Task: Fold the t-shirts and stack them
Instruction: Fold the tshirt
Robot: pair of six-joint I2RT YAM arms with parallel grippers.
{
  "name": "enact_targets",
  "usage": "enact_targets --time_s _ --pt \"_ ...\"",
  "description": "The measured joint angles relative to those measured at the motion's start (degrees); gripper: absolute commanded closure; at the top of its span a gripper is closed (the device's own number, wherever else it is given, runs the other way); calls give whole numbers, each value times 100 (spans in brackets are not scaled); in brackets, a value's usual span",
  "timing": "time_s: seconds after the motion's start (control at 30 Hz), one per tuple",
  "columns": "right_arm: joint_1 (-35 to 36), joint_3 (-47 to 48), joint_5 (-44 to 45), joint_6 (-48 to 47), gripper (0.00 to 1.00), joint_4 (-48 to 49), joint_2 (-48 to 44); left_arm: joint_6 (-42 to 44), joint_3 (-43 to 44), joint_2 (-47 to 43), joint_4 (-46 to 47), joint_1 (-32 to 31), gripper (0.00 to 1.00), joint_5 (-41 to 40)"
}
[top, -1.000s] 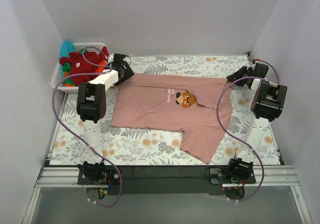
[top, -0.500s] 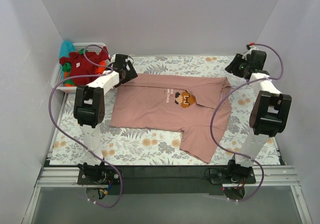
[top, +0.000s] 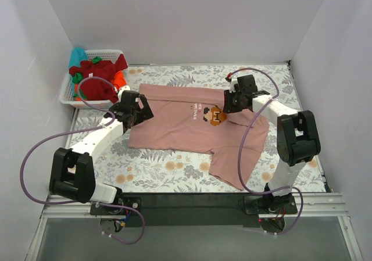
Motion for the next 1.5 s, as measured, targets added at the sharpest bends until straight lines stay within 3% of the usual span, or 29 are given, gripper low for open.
enact_targets --time_s 0.17,0.8,0.93,1.1,1.27,1.5 --pt "11 17 133 -57 70 -26 411 57 -785 -221 -24 -4 8 -107" --pt "-385 420 1012 -205 90 -243 857 177 -813 -33 195 -4 8 -164" --pt "-501 420 1115 -284 89 -289 848 177 -813 -15 199 -4 8 -164" --pt "-356 417 1252 -452 77 -382 612 179 -813 48 210 -4 8 -164" --pt "310 382 1543 -717 68 -417 57 179 -813 48 214 -4 8 -175" --pt "1172 376 1674 -984 69 -455 131 181 -813 48 214 -4 8 -229"
